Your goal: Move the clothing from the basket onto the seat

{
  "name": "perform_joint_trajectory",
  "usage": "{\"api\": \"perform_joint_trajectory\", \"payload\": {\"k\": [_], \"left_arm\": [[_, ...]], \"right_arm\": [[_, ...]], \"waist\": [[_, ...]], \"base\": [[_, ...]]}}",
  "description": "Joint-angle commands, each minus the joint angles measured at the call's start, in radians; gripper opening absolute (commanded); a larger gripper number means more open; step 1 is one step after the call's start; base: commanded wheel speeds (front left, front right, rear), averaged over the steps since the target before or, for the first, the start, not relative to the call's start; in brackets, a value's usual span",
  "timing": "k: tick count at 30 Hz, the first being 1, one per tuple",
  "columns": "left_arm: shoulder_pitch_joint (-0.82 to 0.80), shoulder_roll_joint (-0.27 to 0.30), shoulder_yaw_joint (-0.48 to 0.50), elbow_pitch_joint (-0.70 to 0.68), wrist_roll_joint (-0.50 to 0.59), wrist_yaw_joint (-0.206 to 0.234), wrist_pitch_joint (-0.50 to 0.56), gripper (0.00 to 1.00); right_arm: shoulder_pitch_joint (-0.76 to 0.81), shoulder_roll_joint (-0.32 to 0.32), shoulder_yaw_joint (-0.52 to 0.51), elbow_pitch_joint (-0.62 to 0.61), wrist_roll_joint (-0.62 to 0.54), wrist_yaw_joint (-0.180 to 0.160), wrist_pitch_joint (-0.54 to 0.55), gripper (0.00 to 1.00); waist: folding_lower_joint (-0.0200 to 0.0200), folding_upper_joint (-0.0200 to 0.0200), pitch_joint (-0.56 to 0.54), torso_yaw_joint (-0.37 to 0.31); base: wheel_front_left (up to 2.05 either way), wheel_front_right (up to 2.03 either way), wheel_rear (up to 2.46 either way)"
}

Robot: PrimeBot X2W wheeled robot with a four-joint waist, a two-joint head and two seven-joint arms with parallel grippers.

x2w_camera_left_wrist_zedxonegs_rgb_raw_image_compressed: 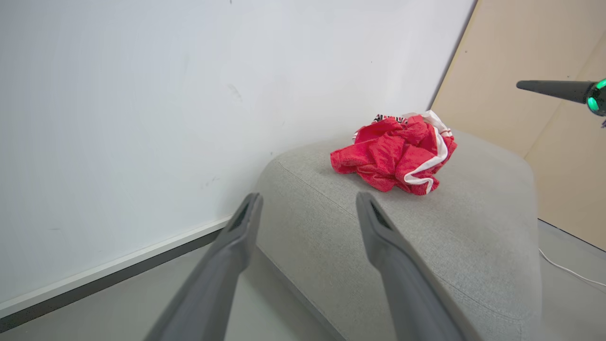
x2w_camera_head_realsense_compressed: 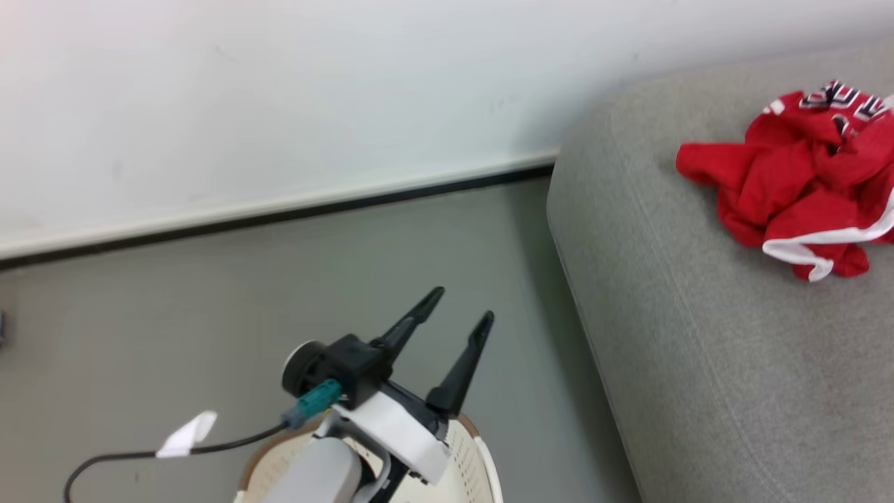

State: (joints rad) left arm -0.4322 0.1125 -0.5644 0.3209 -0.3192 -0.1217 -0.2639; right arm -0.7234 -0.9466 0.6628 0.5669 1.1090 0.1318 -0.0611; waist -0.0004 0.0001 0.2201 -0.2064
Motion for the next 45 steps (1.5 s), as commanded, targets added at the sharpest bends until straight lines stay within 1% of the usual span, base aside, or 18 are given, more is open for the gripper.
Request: {"api": "perform_joint_trajectory", "payload": {"k": [1,5,8,13,17,21,25,28,31,34,38,42,45], "left_arm": [[0.024,-0.003,0.021,-0.011,-0.007,0.007,-0.001,1.0],[0.079,-0.003,0.099,-0.036,-0.003,0.022,-0.001,1.0],[0.115,0.004,0.15,-0.054,0.006,0.03,-0.001,1.0],[0.18,0.011,0.231,-0.082,0.016,0.041,-0.001,1.0],[0.222,0.008,0.3,-0.097,0.031,0.059,-0.001,1.0],[0.264,-0.007,0.384,-0.113,0.034,0.09,-0.001,1.0],[0.304,-0.021,0.459,-0.126,0.043,0.101,-0.001,1.0],[0.333,-0.028,0.499,-0.136,0.061,0.103,-0.001,1.0],[0.362,-0.041,0.543,-0.137,0.076,0.115,-0.001,1.0],[0.39,-0.052,0.584,-0.138,0.067,0.119,-0.001,1.0],[0.422,-0.057,0.599,-0.133,0.099,0.103,-0.001,1.0],[0.446,-0.059,0.604,-0.108,0.126,0.103,-0.001,1.0],[0.448,-0.06,0.599,-0.089,0.128,0.108,-0.001,1.0]], "right_arm": [[0.031,-0.019,0.005,-0.018,-0.007,-0.002,-0.022,1.0],[0.073,-0.04,0.017,-0.114,-0.012,-0.002,-0.088,1.0],[0.1,-0.045,0.017,-0.16,-0.036,-0.002,-0.134,1.0],[0.157,0.005,-0.012,-0.214,-0.097,-0.002,-0.187,1.0],[0.228,0.08,-0.076,-0.251,-0.149,-0.002,-0.203,1.0],[0.327,0.184,-0.177,-0.297,-0.215,-0.002,-0.203,1.0],[0.46,0.311,-0.309,-0.348,-0.297,-0.002,-0.204,1.0],[0.552,0.399,-0.384,-0.388,-0.361,-0.002,-0.204,1.0],[0.629,0.494,-0.436,-0.414,-0.382,-0.002,-0.204,1.0],[0.669,0.555,-0.468,-0.426,-0.415,-0.002,-0.204,1.0],[0.697,0.619,-0.5,-0.426,-0.475,-0.002,-0.204,1.0],[0.715,0.674,-0.532,-0.43,-0.536,-0.002,-0.204,1.0],[0.718,0.697,-0.535,-0.419,-0.567,-0.002,-0.204,1.0]], "waist": [[0.0004,-0.0001,-0.081,0.026],[0.0004,-0.0001,-0.138,0.057],[0.0004,-0.0001,-0.172,0.081],[0.0004,-0.0001,-0.206,0.119],[0.0004,-0.0001,-0.215,0.145],[0.0004,-0.0001,-0.225,0.166],[0.0004,-0.0001,-0.23,0.18],[0.0004,-0.0001,-0.231,0.185],[0.0004,-0.0001,-0.235,0.182],[0.0004,-0.0001,-0.24,0.175],[0.0004,-0.0001,-0.24,0.169],[0.0004,-0.0001,-0.242,0.166],[0.0004,-0.0001,-0.242,0.163]], "base": [[0.0,0.0,0.0],[0.0,0.0,0.0],[0.0,0.0,0.0],[0.0,0.0,0.0],[0.0,0.0,0.0],[0.0,0.0,0.0],[0.0,0.0,0.0],[0.0,0.0,0.0],[0.0,0.0,0.0],[0.0,0.0,0.0],[0.0,0.0,0.0],[0.0,0.0,0.0],[0.0,0.0,0.0]]}}
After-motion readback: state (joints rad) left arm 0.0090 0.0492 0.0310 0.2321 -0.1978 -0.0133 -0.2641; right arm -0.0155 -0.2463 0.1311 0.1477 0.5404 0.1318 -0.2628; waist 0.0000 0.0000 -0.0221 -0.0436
